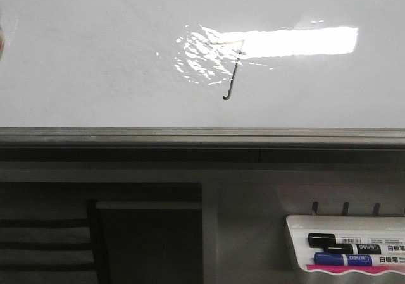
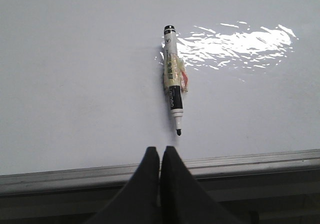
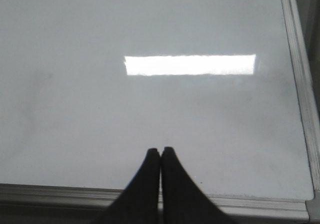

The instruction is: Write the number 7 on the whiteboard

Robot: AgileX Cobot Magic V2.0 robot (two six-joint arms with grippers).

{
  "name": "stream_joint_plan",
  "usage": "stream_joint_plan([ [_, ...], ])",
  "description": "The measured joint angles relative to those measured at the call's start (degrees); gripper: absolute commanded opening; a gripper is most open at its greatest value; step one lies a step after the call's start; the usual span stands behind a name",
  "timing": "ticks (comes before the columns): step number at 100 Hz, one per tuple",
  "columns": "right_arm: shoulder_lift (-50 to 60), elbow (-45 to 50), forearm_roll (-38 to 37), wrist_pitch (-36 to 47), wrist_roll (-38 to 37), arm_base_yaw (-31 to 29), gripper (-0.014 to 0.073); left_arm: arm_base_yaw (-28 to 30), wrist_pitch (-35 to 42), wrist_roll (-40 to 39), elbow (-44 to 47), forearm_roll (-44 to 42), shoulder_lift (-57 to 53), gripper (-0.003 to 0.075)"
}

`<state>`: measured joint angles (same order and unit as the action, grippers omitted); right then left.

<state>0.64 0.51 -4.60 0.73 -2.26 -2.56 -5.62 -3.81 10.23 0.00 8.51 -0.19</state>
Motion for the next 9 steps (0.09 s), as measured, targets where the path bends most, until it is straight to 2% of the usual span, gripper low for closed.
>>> stream_joint_plan([
  [9,0.0,0.0,0.0,0.0,-0.1,0.0,-0.0071,0.0,0.0,0.0,0.0,0.0,0.0,-0.0020],
])
